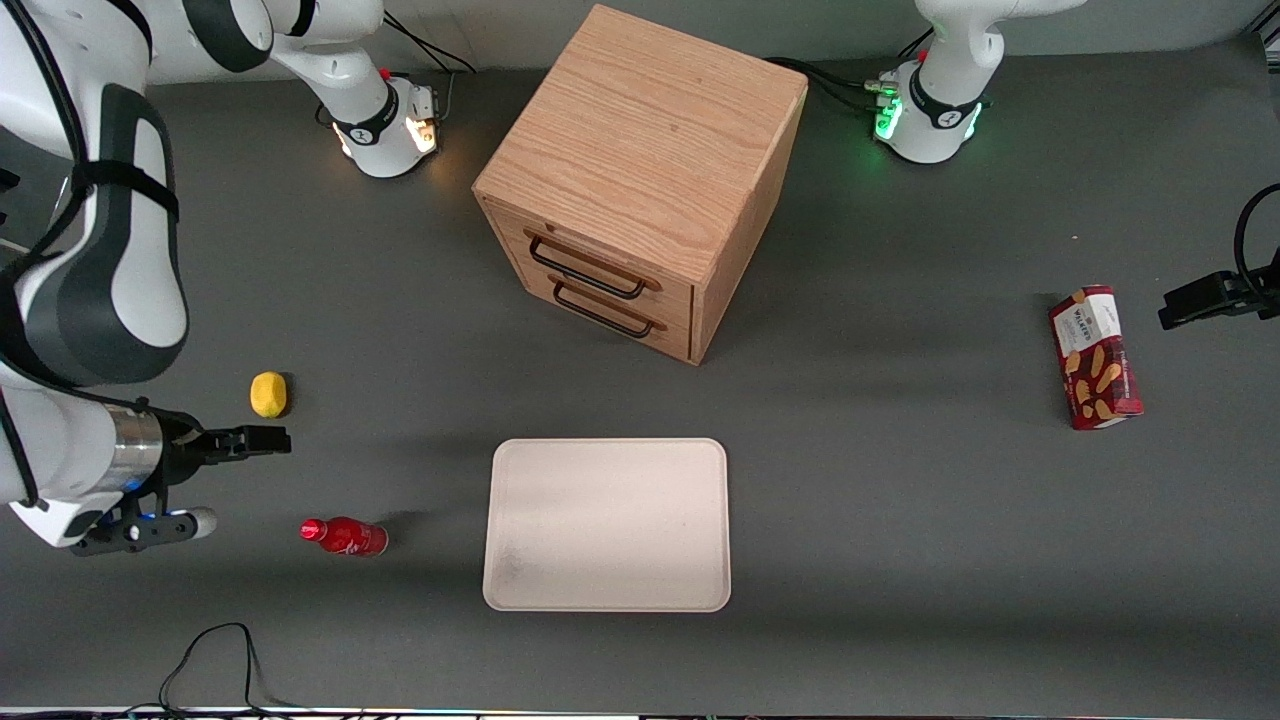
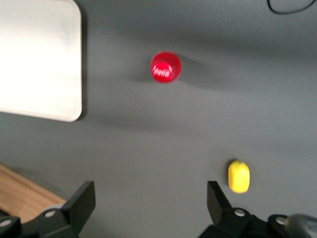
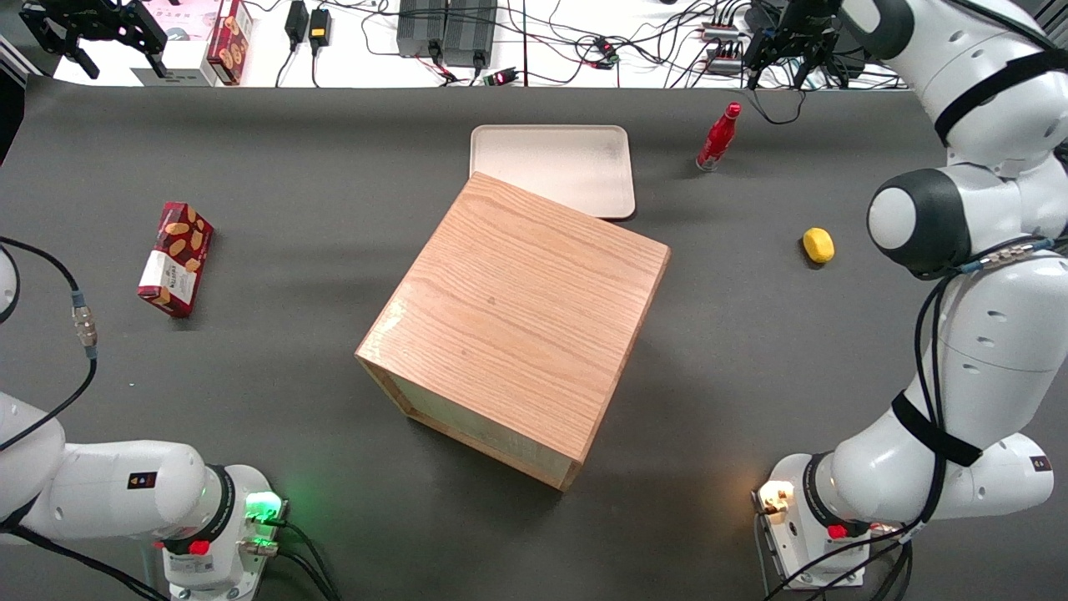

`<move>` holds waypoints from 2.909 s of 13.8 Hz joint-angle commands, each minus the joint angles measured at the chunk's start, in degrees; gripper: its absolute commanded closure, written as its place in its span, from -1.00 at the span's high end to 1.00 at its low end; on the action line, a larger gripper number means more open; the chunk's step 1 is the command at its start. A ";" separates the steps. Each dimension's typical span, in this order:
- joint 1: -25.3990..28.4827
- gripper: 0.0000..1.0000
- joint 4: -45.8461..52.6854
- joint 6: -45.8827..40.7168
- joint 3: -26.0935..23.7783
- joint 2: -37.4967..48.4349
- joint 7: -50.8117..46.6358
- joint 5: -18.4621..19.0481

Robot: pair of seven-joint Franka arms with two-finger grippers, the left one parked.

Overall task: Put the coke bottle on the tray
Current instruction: 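Move the right gripper toward the red Coca-Cola bottle lying on the table, then lower the open right gripper around the bottle and close on it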

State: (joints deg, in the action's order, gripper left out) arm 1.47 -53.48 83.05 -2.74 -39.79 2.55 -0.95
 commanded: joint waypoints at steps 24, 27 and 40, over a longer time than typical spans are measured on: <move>0.73 0.90 2.33 18.46 -1.57 -12.85 0.26 4.11; 0.73 0.89 2.24 18.29 -1.48 -12.77 0.26 4.20; 0.73 -1.00 0.66 18.11 -1.48 -12.33 -0.18 5.08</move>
State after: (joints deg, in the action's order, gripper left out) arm 2.11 -53.17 101.74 -4.04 -52.07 2.61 3.26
